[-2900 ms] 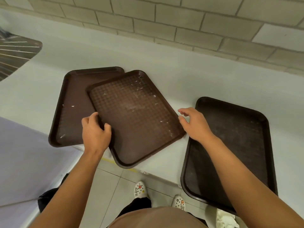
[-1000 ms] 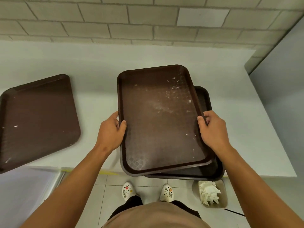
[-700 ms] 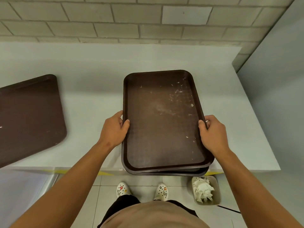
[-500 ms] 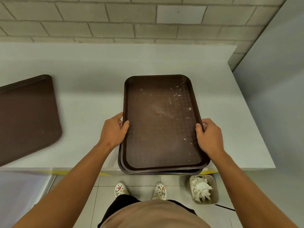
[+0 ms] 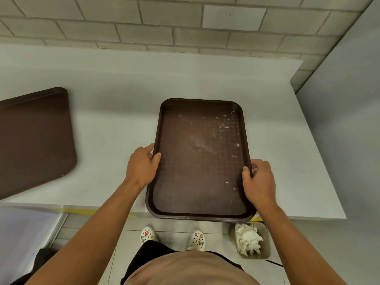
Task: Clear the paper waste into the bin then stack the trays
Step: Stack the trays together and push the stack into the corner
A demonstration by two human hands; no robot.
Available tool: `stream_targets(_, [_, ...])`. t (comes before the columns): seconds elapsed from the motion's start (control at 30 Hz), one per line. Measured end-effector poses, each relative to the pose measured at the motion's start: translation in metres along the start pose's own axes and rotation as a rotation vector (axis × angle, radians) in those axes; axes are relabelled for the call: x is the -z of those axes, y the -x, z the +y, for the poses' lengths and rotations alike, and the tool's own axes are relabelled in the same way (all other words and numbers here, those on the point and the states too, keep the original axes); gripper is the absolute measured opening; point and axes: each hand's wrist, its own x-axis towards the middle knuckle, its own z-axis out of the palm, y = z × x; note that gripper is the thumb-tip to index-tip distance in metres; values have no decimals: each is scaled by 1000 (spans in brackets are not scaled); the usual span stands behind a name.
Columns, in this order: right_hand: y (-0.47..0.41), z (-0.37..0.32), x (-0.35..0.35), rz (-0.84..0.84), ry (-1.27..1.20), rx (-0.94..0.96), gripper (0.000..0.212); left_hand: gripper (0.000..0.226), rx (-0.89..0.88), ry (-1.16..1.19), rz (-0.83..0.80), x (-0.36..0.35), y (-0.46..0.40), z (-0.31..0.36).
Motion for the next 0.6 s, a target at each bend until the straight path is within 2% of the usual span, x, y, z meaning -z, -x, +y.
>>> stream_targets(0.17, [7, 2, -8, -17, -8, 23, 36, 46, -38, 40, -33, -17, 14, -11])
stream_targets(0.33, [1, 2, -12, -27, 24, 51, 42, 48, -18, 63, 23, -23, 21, -20])
stream_targets(0.6, [-12, -13, -29, -86, 175, 87, 52, 47, -23, 48, 47, -14, 2, -25])
